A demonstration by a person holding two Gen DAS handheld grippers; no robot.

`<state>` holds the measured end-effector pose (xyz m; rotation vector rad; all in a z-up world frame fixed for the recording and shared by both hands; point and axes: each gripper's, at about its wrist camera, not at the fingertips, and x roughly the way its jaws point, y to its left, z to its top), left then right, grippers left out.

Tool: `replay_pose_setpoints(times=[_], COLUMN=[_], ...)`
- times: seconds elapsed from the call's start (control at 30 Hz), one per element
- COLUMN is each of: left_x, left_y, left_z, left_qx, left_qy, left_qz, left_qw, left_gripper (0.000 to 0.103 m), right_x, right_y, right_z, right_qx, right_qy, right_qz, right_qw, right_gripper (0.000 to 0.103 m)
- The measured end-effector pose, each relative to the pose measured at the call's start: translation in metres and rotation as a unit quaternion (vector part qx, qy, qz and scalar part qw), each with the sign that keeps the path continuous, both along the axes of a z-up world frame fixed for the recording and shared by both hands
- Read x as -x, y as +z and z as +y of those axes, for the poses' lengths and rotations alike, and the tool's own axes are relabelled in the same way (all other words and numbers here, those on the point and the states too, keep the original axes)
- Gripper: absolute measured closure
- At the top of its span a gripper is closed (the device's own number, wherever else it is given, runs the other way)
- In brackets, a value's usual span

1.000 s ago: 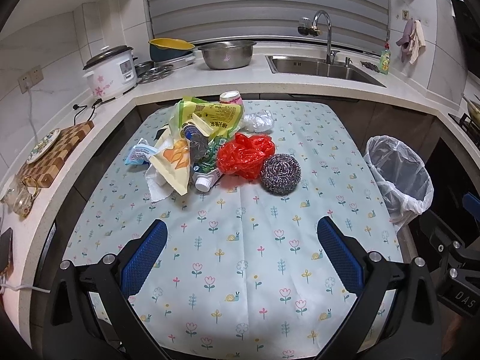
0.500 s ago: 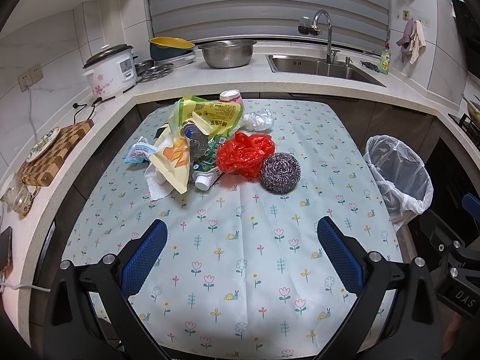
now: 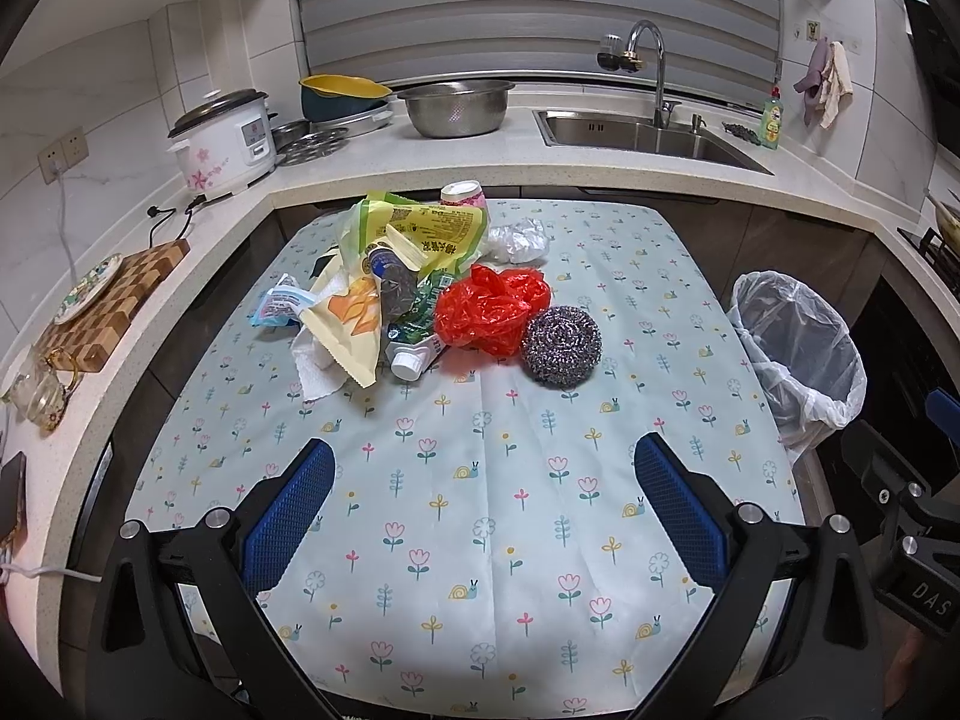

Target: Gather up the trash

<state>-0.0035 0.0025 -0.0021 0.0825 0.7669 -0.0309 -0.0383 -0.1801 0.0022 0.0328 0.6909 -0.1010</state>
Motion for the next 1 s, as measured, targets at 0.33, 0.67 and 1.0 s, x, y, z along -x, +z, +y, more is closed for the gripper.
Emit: replay_pose_setpoints(times=[0.33, 0.67, 1.0], left_x=[0.0026, 0.0033, 0.0033], left_y=[0.0010, 0.0017, 0.0018], left_z=[-0.0012, -0.0017, -0.0016], left_qx=[0.000, -0.001, 0.000], left_qy=[0.000, 0.001, 0.000], left_qz=[-0.001, 0.000, 0.000], left_qw=[1.0000, 1.0000, 1.0000], left_gripper=[0.007, 0.007, 0.007], right_x=[-0.0018, -0.0020, -0.0019], right_y=[0.0018, 0.0052, 0.0051], right_z=[-0.0004, -0.0007, -0.0005], right_qx=[0.000, 0.001, 0.001], right_qy=[0.001, 0.003, 0.004], right_qz=[0.000, -0.002, -0.002], right_qw=[1.000, 1.000, 1.000], right_gripper=[0.007, 0.007, 0.007])
